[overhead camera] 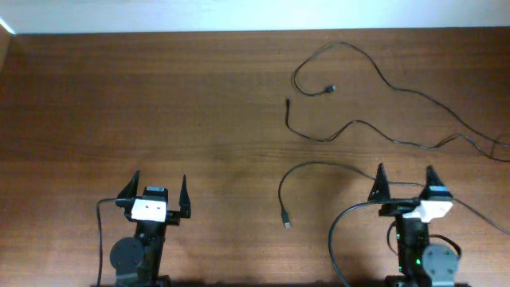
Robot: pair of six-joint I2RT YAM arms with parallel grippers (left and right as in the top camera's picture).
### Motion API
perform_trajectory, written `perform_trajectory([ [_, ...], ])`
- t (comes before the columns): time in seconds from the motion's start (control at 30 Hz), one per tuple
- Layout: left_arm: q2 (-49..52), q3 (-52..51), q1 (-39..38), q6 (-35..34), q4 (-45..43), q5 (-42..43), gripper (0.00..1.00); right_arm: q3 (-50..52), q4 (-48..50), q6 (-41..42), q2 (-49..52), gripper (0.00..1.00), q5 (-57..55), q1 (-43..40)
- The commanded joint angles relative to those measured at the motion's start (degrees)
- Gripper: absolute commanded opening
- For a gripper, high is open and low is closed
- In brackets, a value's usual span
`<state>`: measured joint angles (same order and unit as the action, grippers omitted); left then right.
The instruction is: Untangle cables
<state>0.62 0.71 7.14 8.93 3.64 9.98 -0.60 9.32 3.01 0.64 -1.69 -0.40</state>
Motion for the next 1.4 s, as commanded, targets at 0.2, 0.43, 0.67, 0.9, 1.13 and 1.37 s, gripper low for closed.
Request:
perform_trajectory([
  [0.2, -0.3, -0.2, -0.3, 0.1, 0.3, -0.4, 0.99, 0.3, -6.5, -1.3, -0.5, 0.99, 0.6, -0.3],
  [0.43, -0.3, -0.2, -0.3, 0.1, 0.3, -0.4, 0.99, 0.3, -14.1, -3.7, -0.5, 0.99, 1.0, -0.3],
  [0.67, -0.3, -0.2, -0.3, 0.1, 0.3, -0.4, 0.99, 0.3, 18.4, -2.1, -0.5, 0.99, 1.0, -0.3],
  [0.9, -0.3, -0.2, -0.3, 0.1, 0.3, -0.4, 0.99, 0.3, 12.1, -0.7, -0.5, 0.99, 0.6, -0.3],
  [1.13, -0.3, -0.2, -0.3, 0.1, 0.3, -0.4, 0.99, 0.3, -6.3, -7.6, -0.5, 0.99, -1.8, -0.3],
  [1.37, -0.3, -0.2, -0.3, 0.1, 0.3, -0.4, 0.99, 0.3, -13.7, -16.3, -0.5, 0.99, 4.3, -0.3],
])
